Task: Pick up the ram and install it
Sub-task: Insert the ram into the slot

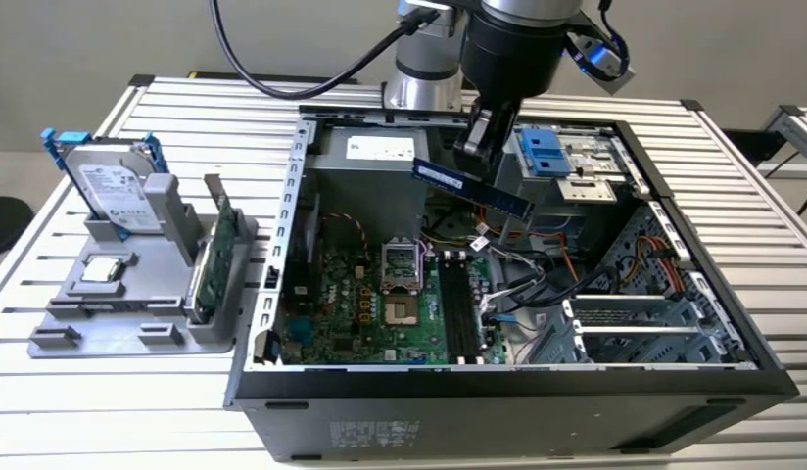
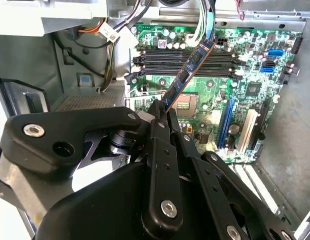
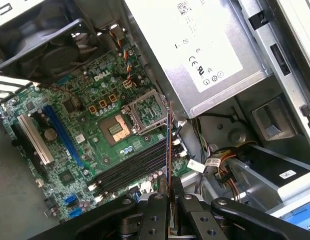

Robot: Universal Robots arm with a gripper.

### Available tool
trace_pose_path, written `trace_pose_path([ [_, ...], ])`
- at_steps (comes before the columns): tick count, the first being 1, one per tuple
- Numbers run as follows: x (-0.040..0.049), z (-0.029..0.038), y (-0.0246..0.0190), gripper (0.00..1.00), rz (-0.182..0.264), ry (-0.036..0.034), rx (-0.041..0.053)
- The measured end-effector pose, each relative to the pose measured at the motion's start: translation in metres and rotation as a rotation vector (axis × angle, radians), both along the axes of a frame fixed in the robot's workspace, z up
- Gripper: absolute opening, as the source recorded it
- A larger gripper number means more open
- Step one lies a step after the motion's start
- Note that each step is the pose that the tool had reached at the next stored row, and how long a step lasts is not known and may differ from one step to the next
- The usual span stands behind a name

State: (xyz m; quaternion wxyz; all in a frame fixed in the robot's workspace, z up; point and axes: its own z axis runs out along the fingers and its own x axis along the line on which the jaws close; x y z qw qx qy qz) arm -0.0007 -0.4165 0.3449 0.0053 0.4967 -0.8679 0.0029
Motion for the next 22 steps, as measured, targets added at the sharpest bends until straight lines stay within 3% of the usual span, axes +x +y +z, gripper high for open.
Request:
trace_pose_path([
  [22,0.0000,-0.0016,0.0000,0.00,-0.123,-0.0001,0.0001],
])
